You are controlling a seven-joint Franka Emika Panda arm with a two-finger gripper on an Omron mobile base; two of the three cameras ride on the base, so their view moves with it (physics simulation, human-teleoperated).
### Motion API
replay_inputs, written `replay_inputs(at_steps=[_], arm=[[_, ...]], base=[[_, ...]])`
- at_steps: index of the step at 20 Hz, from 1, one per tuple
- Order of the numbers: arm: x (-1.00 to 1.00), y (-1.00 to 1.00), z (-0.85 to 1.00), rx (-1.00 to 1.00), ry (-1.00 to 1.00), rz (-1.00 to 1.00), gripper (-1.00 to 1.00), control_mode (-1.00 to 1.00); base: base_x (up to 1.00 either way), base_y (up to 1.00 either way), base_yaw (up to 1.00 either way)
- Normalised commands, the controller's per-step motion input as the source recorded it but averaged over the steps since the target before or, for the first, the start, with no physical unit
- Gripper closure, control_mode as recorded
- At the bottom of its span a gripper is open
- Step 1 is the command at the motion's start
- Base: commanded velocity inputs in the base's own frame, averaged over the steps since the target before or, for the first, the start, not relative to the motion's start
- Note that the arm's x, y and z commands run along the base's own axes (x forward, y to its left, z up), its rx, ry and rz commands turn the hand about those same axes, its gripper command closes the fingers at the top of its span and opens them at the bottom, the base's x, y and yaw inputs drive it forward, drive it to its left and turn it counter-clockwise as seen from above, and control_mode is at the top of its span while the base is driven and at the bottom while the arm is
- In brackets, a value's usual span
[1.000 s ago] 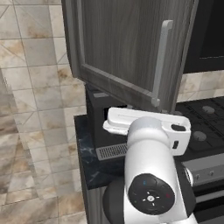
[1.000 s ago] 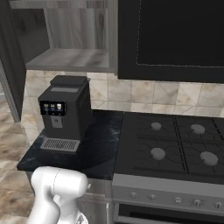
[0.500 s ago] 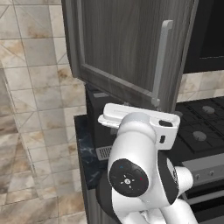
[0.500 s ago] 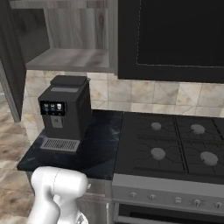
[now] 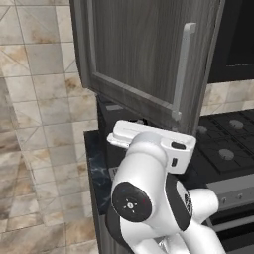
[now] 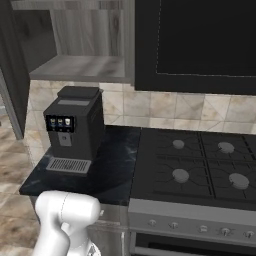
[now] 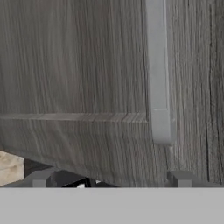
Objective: Close all open cabinet doors.
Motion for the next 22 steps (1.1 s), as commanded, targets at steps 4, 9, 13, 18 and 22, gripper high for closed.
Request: replay_inputs(at_steps=[4,9,13,18,22], arm=[[0.16,-0.1,-0.15,0.0,-0.05,-0.01,-1.0,-1.0],[0.31,-0.19,0.0,0.0,-0.01,0.0,-1.0,-1.0],[0.28,-0.13,0.0,0.0,0.0,0.0,-1.0,-1.0],[0.22,-0.1,-0.02,0.0,0.0,0.0,-1.0,-1.0],[0.23,-0.13,-0.02,0.0,0.0,0.0,-1.0,-1.0]], base=[[0.0,0.0,0.0],[0.0,0.0,0.0],[0.0,0.0,0.0],[0.0,0.0,0.0],[0.0,0.0,0.0]])
